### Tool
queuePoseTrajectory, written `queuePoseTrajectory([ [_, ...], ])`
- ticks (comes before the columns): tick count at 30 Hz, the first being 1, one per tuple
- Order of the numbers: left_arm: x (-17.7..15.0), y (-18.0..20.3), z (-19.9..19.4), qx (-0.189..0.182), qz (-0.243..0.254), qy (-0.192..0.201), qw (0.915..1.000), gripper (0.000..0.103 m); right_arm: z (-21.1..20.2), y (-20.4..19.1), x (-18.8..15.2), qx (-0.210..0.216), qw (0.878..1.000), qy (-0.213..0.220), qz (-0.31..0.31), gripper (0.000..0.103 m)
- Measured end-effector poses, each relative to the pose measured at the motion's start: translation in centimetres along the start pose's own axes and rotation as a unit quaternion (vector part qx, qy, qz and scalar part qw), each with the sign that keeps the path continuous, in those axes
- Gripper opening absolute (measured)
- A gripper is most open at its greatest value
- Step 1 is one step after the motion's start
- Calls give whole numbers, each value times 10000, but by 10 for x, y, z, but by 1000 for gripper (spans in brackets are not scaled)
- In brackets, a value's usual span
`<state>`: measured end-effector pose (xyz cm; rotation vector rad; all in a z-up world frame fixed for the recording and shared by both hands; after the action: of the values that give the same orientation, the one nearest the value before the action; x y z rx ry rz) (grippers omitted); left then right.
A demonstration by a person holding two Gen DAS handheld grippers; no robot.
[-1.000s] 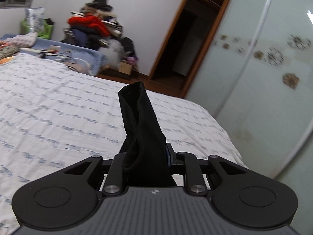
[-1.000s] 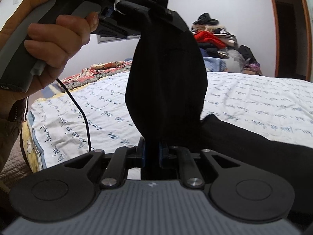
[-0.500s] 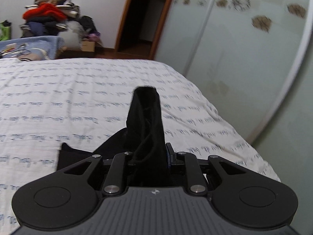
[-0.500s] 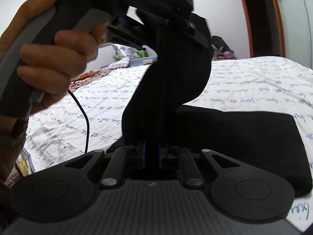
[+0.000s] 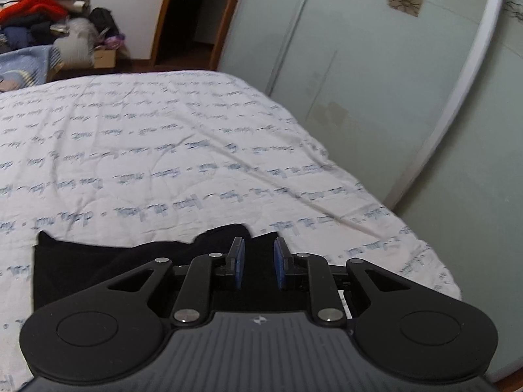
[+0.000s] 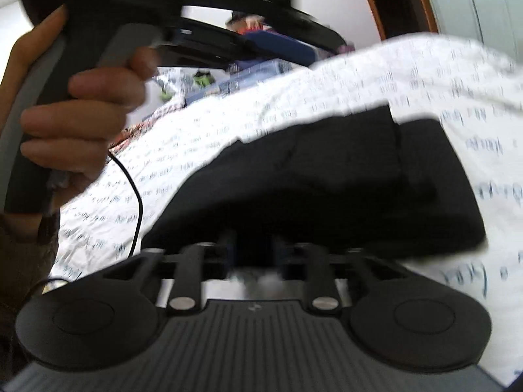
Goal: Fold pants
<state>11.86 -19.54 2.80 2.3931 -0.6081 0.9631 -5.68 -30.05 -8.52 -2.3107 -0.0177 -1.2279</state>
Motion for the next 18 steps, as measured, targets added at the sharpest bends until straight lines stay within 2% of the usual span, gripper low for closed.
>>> queuePoseTrajectory([
  [3,-6,-16,-1,176,-39,-114,9998,19,-19,10,2,133,9999,-54,-71,38],
  [7,-25,-32,5,270,-10,-460,9986,19,-58,33,19,14,9988,431,228,39],
  [9,-40,-32,12,298,148,-695,9970,19,-64,48,28,-172,9963,650,534,49],
  [10,-49,-29,16,323,254,-819,9958,19,-63,55,32,-305,9948,708,665,56],
  [12,-66,-22,20,463,585,-869,9934,19,-59,66,36,-400,9935,720,780,60],
  [15,-81,-2,13,696,1465,-658,9846,19,-39,77,42,-419,9927,604,956,62],
  [16,-82,0,10,665,1577,-617,9833,19,-34,83,42,-473,9923,557,998,62],
  [18,-79,-5,6,514,1455,-595,9862,19,-23,89,47,-442,9926,472,1029,65],
])
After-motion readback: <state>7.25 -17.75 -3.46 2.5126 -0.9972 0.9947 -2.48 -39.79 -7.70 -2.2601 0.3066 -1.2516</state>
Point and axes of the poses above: each gripper's, at about its wrist camera, not at the fingertips, and z roughly the way its jaws point, y to its right, x to its top, the point moved 1 cm from there along z, roughly the way its jaws point, and after that the axes turned 2 degrees about x, right-handed, at the moved point
